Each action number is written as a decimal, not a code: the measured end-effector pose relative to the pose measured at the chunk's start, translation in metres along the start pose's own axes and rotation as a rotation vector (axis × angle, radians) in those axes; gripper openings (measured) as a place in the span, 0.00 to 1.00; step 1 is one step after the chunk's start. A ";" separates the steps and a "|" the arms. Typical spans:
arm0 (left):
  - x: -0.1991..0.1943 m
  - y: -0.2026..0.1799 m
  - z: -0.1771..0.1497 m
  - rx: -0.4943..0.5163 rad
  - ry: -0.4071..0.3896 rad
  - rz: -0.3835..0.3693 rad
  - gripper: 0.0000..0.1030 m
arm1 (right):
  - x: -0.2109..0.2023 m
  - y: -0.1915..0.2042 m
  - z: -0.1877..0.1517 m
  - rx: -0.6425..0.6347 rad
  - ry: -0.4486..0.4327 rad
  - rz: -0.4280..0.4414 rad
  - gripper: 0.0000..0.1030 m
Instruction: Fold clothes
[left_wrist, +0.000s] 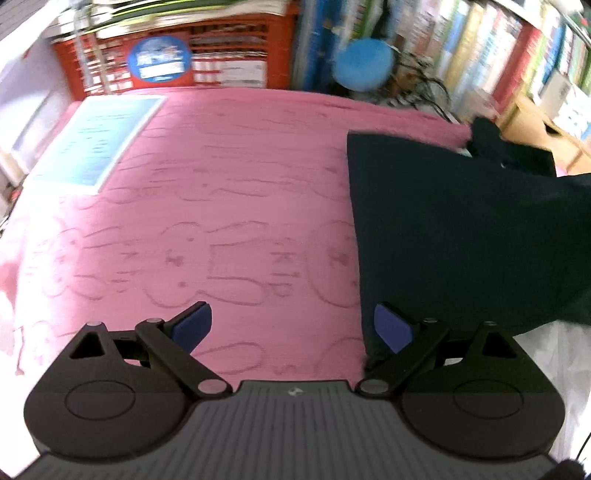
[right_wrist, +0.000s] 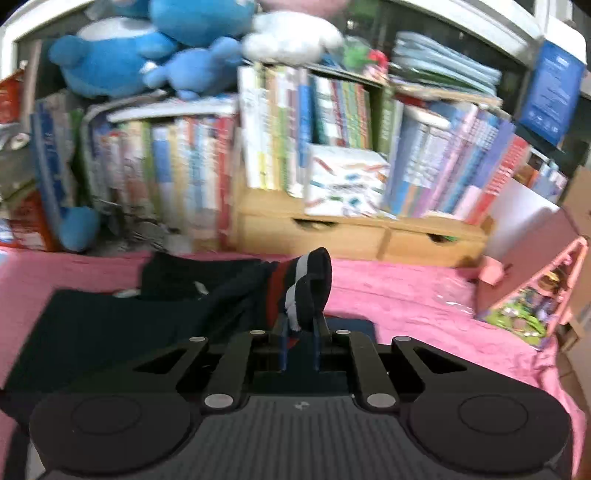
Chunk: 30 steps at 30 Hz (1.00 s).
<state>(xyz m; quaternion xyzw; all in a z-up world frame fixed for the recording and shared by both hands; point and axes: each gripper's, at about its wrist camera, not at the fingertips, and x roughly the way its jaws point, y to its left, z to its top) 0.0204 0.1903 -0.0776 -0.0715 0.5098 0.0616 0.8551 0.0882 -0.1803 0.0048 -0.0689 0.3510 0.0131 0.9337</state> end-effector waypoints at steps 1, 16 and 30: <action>0.002 -0.005 0.000 0.014 0.005 0.000 0.94 | 0.005 -0.005 -0.003 0.004 0.010 -0.006 0.14; 0.013 -0.021 0.001 0.059 0.034 0.159 0.94 | 0.066 -0.022 -0.039 -0.053 0.119 -0.003 0.15; 0.003 -0.088 0.034 0.168 -0.149 -0.004 0.94 | 0.110 -0.040 -0.091 -0.057 0.282 -0.032 0.57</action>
